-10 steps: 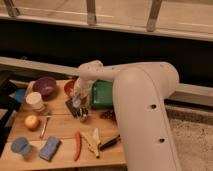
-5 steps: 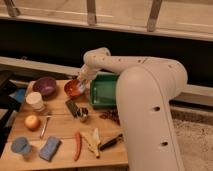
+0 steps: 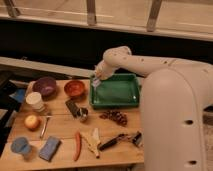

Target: Place towel in tray

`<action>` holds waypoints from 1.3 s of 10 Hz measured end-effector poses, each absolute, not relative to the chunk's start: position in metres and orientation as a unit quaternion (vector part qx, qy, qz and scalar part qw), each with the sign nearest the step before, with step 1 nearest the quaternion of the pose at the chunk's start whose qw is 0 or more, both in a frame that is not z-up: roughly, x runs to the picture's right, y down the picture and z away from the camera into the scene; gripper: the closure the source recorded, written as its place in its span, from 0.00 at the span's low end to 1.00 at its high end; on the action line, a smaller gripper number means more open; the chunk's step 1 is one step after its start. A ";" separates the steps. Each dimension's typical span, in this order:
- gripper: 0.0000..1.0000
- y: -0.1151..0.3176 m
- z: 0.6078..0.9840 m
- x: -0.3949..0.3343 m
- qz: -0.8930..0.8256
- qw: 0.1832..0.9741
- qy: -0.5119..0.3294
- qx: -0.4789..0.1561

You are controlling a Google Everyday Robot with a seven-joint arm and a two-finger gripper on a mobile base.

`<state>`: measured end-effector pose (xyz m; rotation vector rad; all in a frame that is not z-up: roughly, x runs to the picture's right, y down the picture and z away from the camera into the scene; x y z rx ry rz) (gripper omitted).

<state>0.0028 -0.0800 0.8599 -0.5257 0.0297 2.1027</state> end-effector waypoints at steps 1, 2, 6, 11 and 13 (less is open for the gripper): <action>0.95 -0.071 0.859 0.028 0.873 0.440 0.014 -0.211; 0.88 -0.063 0.862 0.038 0.880 0.425 0.015 -0.213; 0.48 -0.006 0.915 0.058 0.903 0.357 0.029 -0.237; 0.21 0.038 0.951 0.058 0.912 0.312 0.025 -0.264; 0.21 0.038 0.951 0.058 0.912 0.312 0.025 -0.265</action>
